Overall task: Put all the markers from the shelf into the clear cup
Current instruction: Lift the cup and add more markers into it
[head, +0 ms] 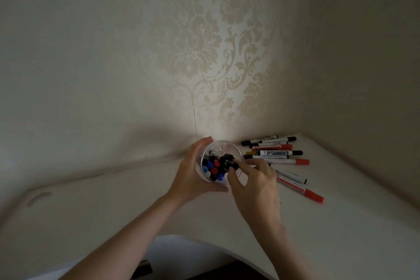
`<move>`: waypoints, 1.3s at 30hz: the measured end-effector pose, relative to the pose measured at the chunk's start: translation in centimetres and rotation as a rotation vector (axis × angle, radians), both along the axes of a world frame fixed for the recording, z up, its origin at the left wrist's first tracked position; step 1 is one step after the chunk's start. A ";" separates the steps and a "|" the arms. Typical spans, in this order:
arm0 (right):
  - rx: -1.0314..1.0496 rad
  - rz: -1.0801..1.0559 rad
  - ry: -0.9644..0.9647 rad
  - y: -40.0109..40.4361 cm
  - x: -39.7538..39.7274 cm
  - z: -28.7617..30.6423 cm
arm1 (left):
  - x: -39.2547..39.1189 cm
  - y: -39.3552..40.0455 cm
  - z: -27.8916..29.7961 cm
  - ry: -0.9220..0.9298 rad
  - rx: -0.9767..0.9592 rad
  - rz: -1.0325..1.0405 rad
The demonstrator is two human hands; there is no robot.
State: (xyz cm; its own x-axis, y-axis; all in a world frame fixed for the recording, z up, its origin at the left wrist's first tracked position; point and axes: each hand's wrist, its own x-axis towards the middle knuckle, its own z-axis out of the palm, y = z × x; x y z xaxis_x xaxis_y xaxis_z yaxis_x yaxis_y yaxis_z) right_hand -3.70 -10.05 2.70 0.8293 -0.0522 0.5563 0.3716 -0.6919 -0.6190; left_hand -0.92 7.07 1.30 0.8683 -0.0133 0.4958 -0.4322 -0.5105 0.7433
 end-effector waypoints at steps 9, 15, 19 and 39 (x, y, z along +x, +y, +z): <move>0.199 0.277 -0.361 -4.2 -1.9 2.8 | 0.5 0.8 0.0 -0.023 0.042 0.005; 0.173 0.315 -0.524 -4.1 -2.2 2.9 | 0.4 0.8 0.3 -0.020 0.058 0.011; 0.046 0.320 -0.452 -3.4 -1.0 3.0 | 0.4 0.7 0.3 -0.012 0.048 0.016; -0.624 0.369 -0.182 2.6 2.5 3.1 | 0.0 1.0 1.9 0.080 0.106 -0.091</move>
State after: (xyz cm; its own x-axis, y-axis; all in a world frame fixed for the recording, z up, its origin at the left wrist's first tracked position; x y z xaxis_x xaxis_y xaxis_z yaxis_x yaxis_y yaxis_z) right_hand -1.23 -7.50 5.80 0.6239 0.5824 0.5211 0.7069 -0.7048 -0.0587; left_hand -0.95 8.11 3.23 0.8980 -0.1422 0.4164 -0.4215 -0.5498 0.7212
